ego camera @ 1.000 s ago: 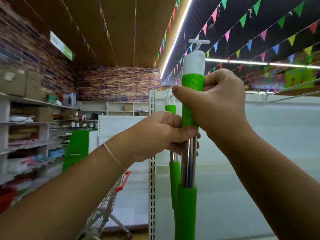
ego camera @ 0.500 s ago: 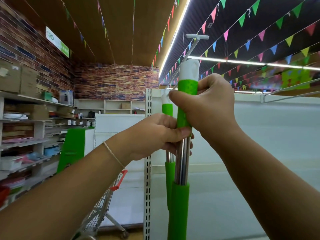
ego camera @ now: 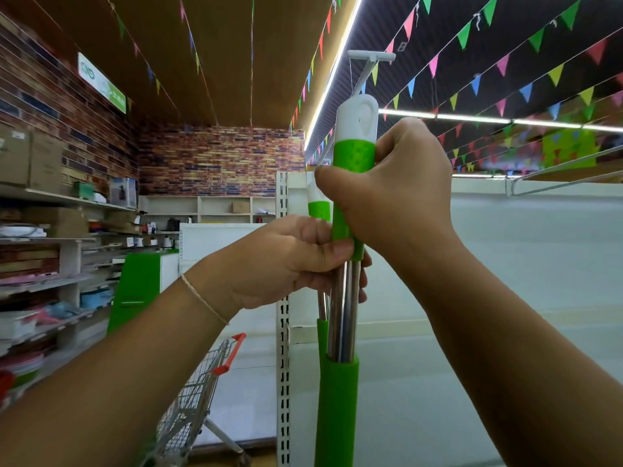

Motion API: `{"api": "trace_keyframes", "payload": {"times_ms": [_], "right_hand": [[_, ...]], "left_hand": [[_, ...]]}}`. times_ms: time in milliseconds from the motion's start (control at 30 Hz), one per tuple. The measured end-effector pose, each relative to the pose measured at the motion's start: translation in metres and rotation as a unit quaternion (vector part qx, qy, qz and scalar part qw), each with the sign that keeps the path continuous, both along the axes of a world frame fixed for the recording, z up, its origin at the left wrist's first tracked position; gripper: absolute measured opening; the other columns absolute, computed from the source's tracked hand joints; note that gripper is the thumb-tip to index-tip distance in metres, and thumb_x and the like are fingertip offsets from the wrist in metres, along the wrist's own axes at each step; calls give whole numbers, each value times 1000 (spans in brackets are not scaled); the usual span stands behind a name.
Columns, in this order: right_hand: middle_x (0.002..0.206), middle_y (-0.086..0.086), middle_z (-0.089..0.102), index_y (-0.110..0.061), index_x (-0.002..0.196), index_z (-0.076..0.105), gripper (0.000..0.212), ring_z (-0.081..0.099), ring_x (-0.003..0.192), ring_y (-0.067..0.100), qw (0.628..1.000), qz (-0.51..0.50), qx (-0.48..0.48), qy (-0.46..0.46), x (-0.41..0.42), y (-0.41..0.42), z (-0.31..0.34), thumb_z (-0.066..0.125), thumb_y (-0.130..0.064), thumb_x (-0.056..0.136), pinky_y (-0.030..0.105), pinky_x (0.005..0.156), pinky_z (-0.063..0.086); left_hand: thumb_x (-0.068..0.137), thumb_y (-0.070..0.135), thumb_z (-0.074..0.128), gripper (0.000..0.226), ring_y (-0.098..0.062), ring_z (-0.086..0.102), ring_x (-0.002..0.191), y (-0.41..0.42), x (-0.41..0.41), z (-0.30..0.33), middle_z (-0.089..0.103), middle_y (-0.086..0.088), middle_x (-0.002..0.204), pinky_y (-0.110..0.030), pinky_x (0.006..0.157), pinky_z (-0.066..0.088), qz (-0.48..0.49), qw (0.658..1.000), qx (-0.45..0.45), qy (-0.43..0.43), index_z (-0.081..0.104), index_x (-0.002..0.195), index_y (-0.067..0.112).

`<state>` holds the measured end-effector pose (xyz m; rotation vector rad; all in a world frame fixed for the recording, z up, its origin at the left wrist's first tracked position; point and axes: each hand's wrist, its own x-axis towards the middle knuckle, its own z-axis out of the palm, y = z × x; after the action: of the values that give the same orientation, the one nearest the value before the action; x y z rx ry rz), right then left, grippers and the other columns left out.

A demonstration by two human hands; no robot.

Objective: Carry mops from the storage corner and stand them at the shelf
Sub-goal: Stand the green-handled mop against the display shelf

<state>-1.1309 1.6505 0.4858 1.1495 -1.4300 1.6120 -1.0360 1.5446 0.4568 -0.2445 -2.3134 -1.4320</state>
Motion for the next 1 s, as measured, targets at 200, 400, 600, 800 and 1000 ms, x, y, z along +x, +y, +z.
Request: {"api": "trace_keyframes", "payload": {"times_ms": [200, 400, 600, 800, 1000], "right_hand": [[73, -7, 39, -17, 81, 40, 47, 35, 62, 4, 1000, -28, 6, 4, 1, -1, -1, 78, -42, 69, 20, 51, 25], [75, -9, 38, -18, 86, 42, 48, 45, 74, 13, 999, -47, 10, 24, 1, -6, -2, 78, -45, 69, 18, 54, 31], [73, -8, 38, -16, 84, 43, 49, 34, 62, 3, 999, -26, 34, -8, -13, -23, -6, 79, -44, 70, 21, 51, 27], [74, -5, 44, -24, 73, 34, 51, 41, 65, 11, 997, -4, 65, -34, -24, -46, -18, 81, -45, 70, 24, 52, 31], [81, 0, 49, -15, 85, 44, 50, 45, 70, 15, 994, -1, 102, -50, -41, -74, -18, 79, -48, 72, 25, 51, 31]], "left_hand": [[88, 13, 49, 26, -30, 70, 81, -3, 0, -4, 69, -15, 84, -33, 74, 56, -22, 1000, -5, 6, 59, 102, -6], [87, 10, 49, 30, -31, 70, 82, -9, 0, -6, 69, -17, 88, -35, 74, 57, -26, 999, 1, 18, 56, 108, -11], [87, 13, 52, 22, -31, 69, 83, -24, -12, -12, 69, -14, 86, -42, 82, 58, 11, 1000, 16, 2, 63, 97, -2], [85, 20, 57, 29, -33, 69, 85, -41, -23, -27, 68, -16, 88, -42, 84, 58, 63, 998, 29, -8, 63, 101, -3], [90, 14, 61, 29, -31, 72, 79, -51, -33, -34, 71, -19, 88, -38, 72, 61, 164, 984, 48, 52, 62, 105, -10]]}}
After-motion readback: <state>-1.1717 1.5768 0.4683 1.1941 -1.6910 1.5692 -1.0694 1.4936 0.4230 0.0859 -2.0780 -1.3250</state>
